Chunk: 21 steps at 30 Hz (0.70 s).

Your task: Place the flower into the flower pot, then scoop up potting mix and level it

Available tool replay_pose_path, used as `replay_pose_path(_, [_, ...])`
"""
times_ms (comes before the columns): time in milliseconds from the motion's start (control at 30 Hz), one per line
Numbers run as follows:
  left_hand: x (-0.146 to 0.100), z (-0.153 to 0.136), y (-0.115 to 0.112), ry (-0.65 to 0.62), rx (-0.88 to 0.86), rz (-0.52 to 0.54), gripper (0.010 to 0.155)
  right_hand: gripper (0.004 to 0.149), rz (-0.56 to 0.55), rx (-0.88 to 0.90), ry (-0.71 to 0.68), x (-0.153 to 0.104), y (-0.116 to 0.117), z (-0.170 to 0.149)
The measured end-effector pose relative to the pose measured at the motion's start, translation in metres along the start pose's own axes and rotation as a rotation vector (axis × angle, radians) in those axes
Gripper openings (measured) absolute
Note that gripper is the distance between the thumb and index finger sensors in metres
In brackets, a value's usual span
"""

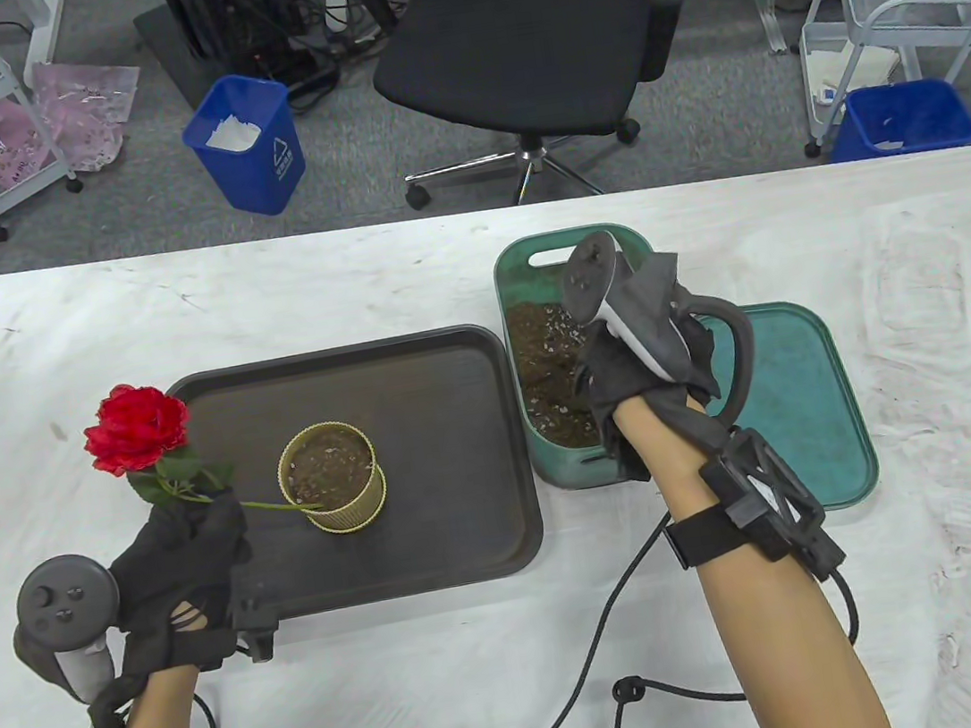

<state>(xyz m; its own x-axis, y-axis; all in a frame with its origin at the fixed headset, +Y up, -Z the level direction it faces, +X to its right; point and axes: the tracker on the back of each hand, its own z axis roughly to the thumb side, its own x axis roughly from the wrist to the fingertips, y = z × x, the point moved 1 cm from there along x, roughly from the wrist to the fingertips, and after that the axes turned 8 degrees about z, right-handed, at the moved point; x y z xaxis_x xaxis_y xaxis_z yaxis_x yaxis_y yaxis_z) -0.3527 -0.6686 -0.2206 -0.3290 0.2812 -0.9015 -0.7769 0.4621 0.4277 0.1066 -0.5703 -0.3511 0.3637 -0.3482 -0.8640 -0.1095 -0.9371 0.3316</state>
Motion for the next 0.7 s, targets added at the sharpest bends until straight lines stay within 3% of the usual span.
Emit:
replay_pose_path(100, [0.000, 0.000, 0.000, -0.006, 0.005, -0.002, 0.045, 0.052, 0.136, -0.096, 0.071, 0.021, 0.016, 0.001])
replay_pose_path(333, [0.001, 0.000, 0.000, -0.005, 0.004, -0.003, 0.045, 0.052, 0.220, -0.262, 0.124, 0.041, 0.042, 0.012])
replay_pose_path(500, [0.001, 0.000, 0.000, -0.001, 0.006, -0.002, 0.045, 0.051, 0.312, -0.249, 0.100, 0.042, 0.045, 0.012])
replay_pose_path(700, [0.001, 0.000, 0.001, 0.004, 0.004, -0.001, 0.045, 0.049, 0.420, -0.094, 0.030, 0.044, 0.046, 0.003])
